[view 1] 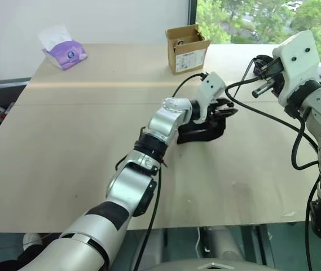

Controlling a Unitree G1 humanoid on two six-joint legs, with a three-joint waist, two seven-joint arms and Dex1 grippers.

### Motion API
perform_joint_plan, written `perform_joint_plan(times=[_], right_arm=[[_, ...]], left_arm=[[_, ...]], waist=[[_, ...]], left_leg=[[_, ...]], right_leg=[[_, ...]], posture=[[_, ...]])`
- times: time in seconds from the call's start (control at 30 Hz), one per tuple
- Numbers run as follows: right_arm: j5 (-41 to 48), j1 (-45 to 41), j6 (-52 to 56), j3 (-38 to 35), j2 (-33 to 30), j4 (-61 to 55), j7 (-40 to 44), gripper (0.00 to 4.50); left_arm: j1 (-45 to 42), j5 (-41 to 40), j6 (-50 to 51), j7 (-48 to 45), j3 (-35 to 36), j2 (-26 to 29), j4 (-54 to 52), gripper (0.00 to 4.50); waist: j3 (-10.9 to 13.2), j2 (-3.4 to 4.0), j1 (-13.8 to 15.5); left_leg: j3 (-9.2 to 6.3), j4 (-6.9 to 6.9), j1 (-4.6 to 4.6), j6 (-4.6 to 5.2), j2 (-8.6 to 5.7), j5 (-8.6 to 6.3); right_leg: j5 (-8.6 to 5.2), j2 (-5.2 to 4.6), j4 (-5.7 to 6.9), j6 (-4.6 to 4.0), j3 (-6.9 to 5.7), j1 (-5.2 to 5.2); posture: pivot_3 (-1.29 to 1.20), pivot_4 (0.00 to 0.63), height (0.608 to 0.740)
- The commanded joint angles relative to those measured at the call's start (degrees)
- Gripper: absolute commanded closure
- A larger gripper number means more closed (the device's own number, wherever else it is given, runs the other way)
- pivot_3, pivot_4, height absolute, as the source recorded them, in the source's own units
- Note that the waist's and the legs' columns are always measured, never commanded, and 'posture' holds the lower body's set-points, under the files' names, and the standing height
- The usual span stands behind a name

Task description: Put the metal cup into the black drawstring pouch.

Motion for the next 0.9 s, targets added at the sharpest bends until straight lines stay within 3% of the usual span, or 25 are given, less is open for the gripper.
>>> perform_joint_plan(times=[0.03, 0.27, 0.43, 0.6, 0.73, 0.9], right_arm=[[0.34, -2.08, -0.18, -1.35, -0.39, -2.59, -0.61, 4.50], [-1.18, -1.04, -1.13, -3.24, -1.21, 1.61, -2.14, 4.50], [-7.43, -3.35, -11.79, -8.56, -6.58, 26.72, -9.53, 4.50], [-10.02, -5.50, -22.74, -5.75, -10.98, 43.38, -10.07, 4.50], [-8.94, -4.41, -26.27, -3.24, -10.65, 47.52, -8.23, 4.50], [-5.15, 4.46, -23.13, 1.57, -5.60, 41.52, -1.70, 4.50]], left_arm=[[-2.22, -0.21, -1.31, -1.02, 0.62, -0.38, -0.57, 4.33], [-0.42, -0.26, 1.65, -2.14, -0.21, 0.26, -3.56, 4.36], [7.41, 1.30, 11.80, -5.48, -5.68, 5.29, -14.79, 4.36], [12.05, 2.81, 16.66, -4.51, -8.13, 9.58, -19.69, 4.36], [12.98, 2.83, 17.90, -3.79, -8.88, 11.70, -21.37, 4.36], [14.89, 1.55, 18.68, -4.02, -9.38, 13.58, -25.23, 4.36]], waist=[[0.00, 0.00, -0.01], [0.00, 0.00, -0.02], [0.00, 0.00, 0.07], [0.01, 0.07, -0.26], [0.02, 0.08, -0.60], [0.00, 0.06, -0.27]], left_leg=[[0.00, 0.00, 0.00, 0.00, 0.00, 0.00], [0.00, 0.00, 0.00, 0.00, 0.00, 0.00], [0.08, 0.01, 0.06, 0.00, -0.01, 0.00], [0.18, -0.10, 0.07, 0.00, 0.00, 0.00], [0.26, -0.16, 0.16, 0.00, 0.04, 0.00], [0.21, -0.14, 0.13, 0.00, 0.05, 0.00]], right_leg=[[0.00, 0.00, 0.00, 0.00, 0.00, 0.00], [0.00, 0.00, 0.00, 0.00, 0.00, 0.00], [0.00, -0.01, 0.02, 0.00, 0.07, 0.02], [0.00, -0.03, 0.00, -0.01, 0.15, -0.01], [0.00, 0.00, -0.01, -0.01, 0.24, -0.02], [0.00, 0.01, -0.04, 0.00, 0.18, 0.01]], posture=[[0.00, 0.150, 0.740], [0.00, 0.150, 0.740], [0.00, 0.150, 0.740], [0.00, 0.150, 0.740], [0.00, 0.150, 0.740], [0.00, 0.150, 0.740]])
